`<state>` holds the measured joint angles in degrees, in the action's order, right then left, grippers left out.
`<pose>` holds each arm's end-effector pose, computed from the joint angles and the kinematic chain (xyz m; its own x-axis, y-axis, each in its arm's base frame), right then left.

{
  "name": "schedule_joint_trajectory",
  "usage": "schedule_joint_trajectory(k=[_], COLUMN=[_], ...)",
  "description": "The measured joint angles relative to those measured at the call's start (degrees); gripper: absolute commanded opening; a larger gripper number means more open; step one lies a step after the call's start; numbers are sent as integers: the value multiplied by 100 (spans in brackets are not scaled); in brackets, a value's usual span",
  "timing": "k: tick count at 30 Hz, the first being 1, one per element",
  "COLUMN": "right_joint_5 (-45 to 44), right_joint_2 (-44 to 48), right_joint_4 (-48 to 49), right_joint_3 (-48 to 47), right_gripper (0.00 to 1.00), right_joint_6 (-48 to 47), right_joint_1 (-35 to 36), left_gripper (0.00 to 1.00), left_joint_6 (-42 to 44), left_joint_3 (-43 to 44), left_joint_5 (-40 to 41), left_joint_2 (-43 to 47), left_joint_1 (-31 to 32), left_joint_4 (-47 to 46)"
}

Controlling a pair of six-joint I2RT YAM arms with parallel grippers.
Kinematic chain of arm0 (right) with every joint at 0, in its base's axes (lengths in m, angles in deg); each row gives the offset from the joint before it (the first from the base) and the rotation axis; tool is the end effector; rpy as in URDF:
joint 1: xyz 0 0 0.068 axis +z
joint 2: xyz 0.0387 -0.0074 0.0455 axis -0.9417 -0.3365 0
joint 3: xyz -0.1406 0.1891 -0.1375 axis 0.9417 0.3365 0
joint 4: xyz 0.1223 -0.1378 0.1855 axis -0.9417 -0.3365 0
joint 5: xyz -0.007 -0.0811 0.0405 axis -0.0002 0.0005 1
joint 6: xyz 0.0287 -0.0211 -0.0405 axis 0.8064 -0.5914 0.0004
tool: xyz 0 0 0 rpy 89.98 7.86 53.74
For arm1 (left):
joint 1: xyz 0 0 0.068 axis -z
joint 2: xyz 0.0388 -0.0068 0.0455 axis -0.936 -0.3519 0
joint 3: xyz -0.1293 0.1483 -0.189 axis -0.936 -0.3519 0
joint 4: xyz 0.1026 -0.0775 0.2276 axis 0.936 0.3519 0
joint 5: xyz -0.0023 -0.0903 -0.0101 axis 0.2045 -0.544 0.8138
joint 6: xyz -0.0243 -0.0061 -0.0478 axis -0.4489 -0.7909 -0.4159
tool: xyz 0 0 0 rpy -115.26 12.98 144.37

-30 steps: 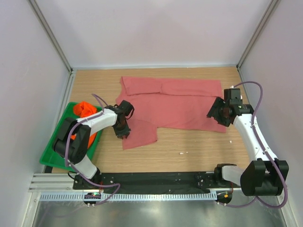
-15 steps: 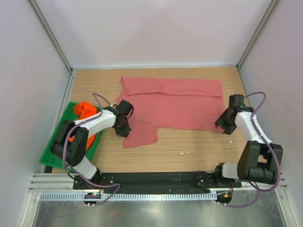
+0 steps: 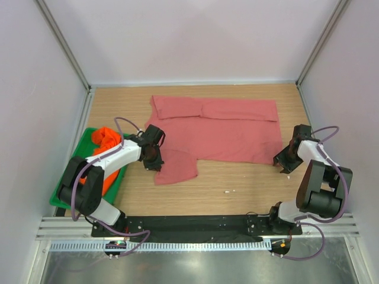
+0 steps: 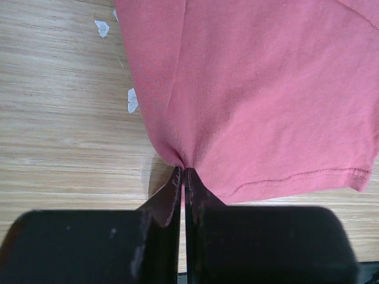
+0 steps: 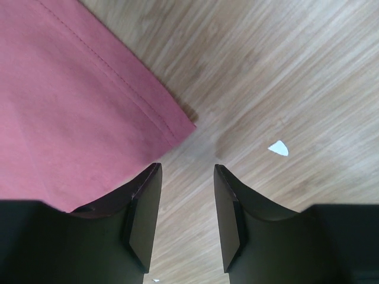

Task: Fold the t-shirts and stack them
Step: Fold the tshirt

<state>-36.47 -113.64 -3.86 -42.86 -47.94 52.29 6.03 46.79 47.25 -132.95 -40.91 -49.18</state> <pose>0.2324 -0.0772 0.1691 -0.5781 0.7793 -0.2420 0.7802 0.6147 0.1159 0.2420 -0.1294 0.1795 -0.9281 -0.2736 -0.2527 -0.2358 0.9568 -0.1699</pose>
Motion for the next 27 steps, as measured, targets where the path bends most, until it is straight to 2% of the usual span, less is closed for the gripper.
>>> schedule_joint_trajectory(k=[17,19,22,27], right_joint_5=[-55,-90,-111,-120], right_joint_2=[-260,-330,-363,-433], right_joint_4=[466,516,535,560], right_joint_3=[0,-37,-42,-74], right_gripper=[43,37,35,8], right_joint_6=[354,348,356,343], right_joint_1=[-52,-70,-94,-120], left_gripper=[0,0,0,0], left_joint_6=[365,404,455,468], left_joint_3=[28,39,44,46], left_joint_5=[-15,-20,-22,-20], left_joint_2=[179,236,306,422], left_joint_1=[0,0,0,0], left_joint_4=[55,59,74,109])
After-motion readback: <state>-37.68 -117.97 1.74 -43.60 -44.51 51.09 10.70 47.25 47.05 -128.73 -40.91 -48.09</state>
